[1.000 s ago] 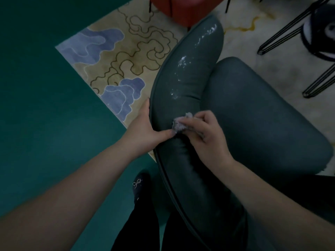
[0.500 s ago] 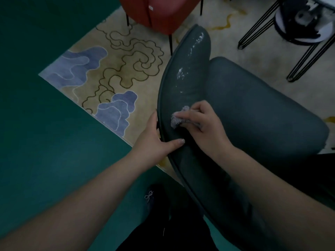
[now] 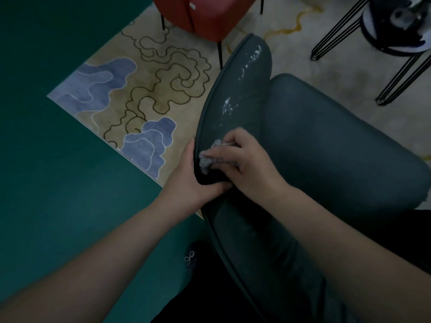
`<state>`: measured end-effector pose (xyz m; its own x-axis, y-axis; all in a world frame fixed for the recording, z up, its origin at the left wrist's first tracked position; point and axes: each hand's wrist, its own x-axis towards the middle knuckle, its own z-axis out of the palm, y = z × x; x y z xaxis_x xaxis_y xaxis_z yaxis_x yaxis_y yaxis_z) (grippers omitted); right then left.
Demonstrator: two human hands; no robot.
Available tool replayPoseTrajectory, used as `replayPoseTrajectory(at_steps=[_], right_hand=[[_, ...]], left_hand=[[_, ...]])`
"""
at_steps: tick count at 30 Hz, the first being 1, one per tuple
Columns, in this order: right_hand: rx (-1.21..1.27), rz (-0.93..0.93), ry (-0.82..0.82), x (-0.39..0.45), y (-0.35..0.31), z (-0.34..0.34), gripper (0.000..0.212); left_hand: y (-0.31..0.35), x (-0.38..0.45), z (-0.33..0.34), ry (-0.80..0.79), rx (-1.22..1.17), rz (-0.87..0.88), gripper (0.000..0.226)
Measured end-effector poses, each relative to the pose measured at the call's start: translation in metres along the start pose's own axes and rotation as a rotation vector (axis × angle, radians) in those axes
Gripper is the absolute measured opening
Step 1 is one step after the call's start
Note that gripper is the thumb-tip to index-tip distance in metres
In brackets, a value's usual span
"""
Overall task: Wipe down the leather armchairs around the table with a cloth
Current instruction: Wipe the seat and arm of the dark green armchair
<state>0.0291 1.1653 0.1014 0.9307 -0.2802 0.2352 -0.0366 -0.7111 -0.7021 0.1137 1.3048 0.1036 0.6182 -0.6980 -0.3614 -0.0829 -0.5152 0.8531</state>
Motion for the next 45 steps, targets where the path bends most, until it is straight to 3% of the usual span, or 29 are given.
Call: replayPoseTrajectory(at_steps=[3,6,12,20,25,30,34,40,45], right_hand=[[-0.085,-0.005,0.064,0.044,0.016,-0.001,0.022],[-0.099,0.147,0.159,0.082,0.038,-0.004,0.025],[0.037,0.135,0.249,0.067,0.053,-0.002,0.034],[0.29,0.474,0.396,0.081,0.076,-0.016,0.043],[0.104,0.242,0.305,0.082,0.079,-0.012,0.035],[0.141,0.348,0.347,0.086,0.087,-0.018,0.034],[0.042,0.015,0.161,0.082,0.066,-0.006,0.03],[0.056,0.257,0.342,0.087,0.087,-0.016,0.032],[0.046,0.098,0.27,0.074,0.073,-0.005,0.029]], left_hand=[[-0.001,0.0,-0.001,-0.002,0.03,-0.023,0.113],[0.003,0.005,-0.003,0.009,0.06,-0.041,0.115],[0.02,0.046,-0.006,0.073,0.085,-0.015,0.094],[0.026,0.075,0.017,0.244,0.244,0.003,0.095],[0.023,0.076,0.017,0.272,0.304,0.034,0.089],[0.024,0.075,0.02,0.282,0.375,0.033,0.084],[0.024,0.077,0.02,0.281,0.412,0.012,0.081],[0.025,0.074,0.021,0.296,0.439,0.018,0.084],[0.025,0.073,0.02,0.288,0.451,0.018,0.082]])
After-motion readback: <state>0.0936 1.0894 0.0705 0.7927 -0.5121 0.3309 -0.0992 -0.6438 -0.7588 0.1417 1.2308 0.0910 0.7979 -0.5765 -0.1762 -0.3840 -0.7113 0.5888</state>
